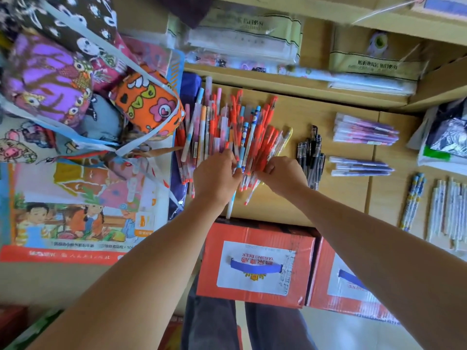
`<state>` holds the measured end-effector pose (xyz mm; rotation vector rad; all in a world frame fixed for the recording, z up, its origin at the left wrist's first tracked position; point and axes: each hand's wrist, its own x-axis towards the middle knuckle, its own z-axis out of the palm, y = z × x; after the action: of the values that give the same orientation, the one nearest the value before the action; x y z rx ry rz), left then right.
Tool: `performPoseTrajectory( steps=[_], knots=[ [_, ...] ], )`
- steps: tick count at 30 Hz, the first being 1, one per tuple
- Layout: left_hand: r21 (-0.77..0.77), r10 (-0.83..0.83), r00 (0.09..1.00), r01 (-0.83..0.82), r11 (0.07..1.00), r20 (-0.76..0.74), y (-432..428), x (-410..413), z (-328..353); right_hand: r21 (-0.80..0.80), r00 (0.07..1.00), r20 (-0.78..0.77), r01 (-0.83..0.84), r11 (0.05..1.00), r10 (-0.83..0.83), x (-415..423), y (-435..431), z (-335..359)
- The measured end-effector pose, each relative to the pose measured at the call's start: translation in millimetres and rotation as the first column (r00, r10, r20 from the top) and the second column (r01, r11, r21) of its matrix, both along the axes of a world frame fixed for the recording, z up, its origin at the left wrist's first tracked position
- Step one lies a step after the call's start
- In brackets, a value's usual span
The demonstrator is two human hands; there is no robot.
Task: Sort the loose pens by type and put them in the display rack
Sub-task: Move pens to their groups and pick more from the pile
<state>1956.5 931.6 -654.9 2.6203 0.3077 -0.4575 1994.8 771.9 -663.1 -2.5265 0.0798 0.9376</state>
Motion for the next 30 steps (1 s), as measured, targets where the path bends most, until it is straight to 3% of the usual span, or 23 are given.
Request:
performPoseTrajectory(
  steps=[4, 11, 17, 22, 30],
  knots=[
    [-0.011, -0.019, 0.999, 0.019, 1.0, 0.031, -2.0, 6.2, 1.0, -0.018, 0.998, 0.031, 0.058, 0.998, -0.057, 7.1, -7.4, 10.3],
    [-0.034, 0.019, 0.999, -0.018, 0.999, 0.032, -3.8, 16.8, 6.0, -0.202, 0.997, 0.022, 0.079, 0.976, -0.076, 14.1, -25.0, -5.5],
    [-0.013, -0.031, 0.998, 0.031, 0.999, 0.053, -3.3, 25.7, 5.3, -0.105, 0.947, 0.282, 0.187, 0.977, -0.151, 36.5, -12.9, -5.3],
    [0.009, -0.086, 0.995, 0.086, 0.996, 0.043, -3.0, 28.9, 1.6, -0.178, 0.951, 0.209, 0.266, 0.947, -0.228, 50.3, -6.9, -11.7],
    [0.005, -0.101, 0.995, 0.101, 0.995, 0.024, -5.5, 31.8, -0.2, -0.127, 0.941, 0.144, 0.325, 0.937, -0.306, 50.1, -13.1, -20.6]
  ],
)
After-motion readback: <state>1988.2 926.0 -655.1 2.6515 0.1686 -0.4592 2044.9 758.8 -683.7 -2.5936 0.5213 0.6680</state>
